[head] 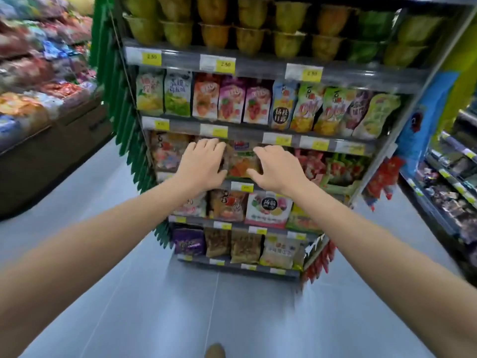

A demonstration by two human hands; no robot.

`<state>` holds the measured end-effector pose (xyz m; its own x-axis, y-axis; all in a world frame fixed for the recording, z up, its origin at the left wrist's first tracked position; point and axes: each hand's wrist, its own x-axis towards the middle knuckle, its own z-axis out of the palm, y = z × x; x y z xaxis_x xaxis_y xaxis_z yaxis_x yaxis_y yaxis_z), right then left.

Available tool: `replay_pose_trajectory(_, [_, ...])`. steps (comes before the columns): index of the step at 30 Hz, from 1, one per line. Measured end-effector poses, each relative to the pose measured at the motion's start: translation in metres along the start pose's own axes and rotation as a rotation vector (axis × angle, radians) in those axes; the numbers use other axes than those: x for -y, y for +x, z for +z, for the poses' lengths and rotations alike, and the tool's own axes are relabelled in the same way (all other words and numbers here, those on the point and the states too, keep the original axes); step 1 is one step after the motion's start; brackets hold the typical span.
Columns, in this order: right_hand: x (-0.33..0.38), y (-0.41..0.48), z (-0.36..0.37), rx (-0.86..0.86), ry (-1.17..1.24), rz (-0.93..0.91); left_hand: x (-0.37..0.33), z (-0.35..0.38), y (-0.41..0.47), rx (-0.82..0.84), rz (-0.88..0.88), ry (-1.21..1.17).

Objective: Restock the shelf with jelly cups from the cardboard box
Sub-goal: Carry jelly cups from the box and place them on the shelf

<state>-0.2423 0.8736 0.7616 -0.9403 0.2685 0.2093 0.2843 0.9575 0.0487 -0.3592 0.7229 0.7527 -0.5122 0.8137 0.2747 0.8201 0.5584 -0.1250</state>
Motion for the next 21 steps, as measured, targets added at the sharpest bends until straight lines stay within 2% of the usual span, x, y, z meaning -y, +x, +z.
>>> replay_pose_trajectory(8, [0.087,-0.082,0.051,0.198,0.109,-0.127,0.01,0.034,-0.15,0.215,-0.131,-0.039])
replay_pose_trajectory(15, [0.176,-0.113,0.073,0.267,0.104,-0.249,0.035,0.051,-0.263,0.379,-0.301,-0.078])
replay_pose_trajectory(21, [0.262,-0.119,0.09,0.304,0.106,-0.403,0.074,0.061,-0.352,0.435,-0.447,-0.121])
